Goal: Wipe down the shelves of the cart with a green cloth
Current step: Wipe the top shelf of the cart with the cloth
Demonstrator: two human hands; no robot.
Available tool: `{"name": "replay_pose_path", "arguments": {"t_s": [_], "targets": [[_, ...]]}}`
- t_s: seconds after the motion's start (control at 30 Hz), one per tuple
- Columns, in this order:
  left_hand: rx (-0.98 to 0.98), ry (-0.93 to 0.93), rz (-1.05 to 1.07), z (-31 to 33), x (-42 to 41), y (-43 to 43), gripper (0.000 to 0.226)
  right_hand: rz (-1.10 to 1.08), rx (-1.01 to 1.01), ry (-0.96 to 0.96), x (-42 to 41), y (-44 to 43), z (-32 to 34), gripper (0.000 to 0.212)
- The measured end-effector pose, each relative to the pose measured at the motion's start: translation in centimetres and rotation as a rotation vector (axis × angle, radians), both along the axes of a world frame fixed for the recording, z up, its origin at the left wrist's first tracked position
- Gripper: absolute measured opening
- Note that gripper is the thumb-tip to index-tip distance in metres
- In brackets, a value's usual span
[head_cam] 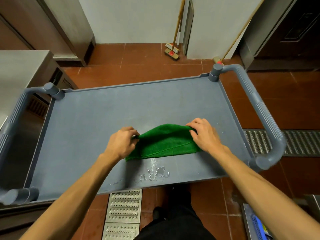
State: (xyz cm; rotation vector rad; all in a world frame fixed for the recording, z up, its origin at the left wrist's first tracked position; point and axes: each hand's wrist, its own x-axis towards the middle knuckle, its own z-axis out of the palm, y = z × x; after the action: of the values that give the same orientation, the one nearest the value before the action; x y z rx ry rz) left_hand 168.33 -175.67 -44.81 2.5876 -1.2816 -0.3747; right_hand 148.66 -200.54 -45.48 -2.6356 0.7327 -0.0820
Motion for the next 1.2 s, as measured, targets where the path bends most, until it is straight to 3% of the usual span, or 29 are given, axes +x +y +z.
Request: {"name": "replay_pose_path", "arguments": {"t_s": [0.17, 0.3, 0.5, 1.2], "targets": [[0.107, 0.157, -0.149, -3.1, -1.8, 1.0, 0.02, 0.138, 0.028, 0.084, -1.7, 1.4, -3.4, 0.052], [0.05, 0.174, -0.133, -4.2, -2.3, 1.7, 0.016, 0.113, 0.001, 0.102, -2.7, 2.8, -4.6, 0.065], [-0.022, 0.181, -0.16, -4.3, -3.6, 3.4, 0.008, 0.069, 0.038, 0.143, -3.1, 4.0, -4.6, 0.058], [0.03, 0.281, -0.187, -3.8, -8.6, 9.0, 0.023, 0.068, 0.121, 0.312, -9.2, 8.6, -3.5, 0.043]]}}
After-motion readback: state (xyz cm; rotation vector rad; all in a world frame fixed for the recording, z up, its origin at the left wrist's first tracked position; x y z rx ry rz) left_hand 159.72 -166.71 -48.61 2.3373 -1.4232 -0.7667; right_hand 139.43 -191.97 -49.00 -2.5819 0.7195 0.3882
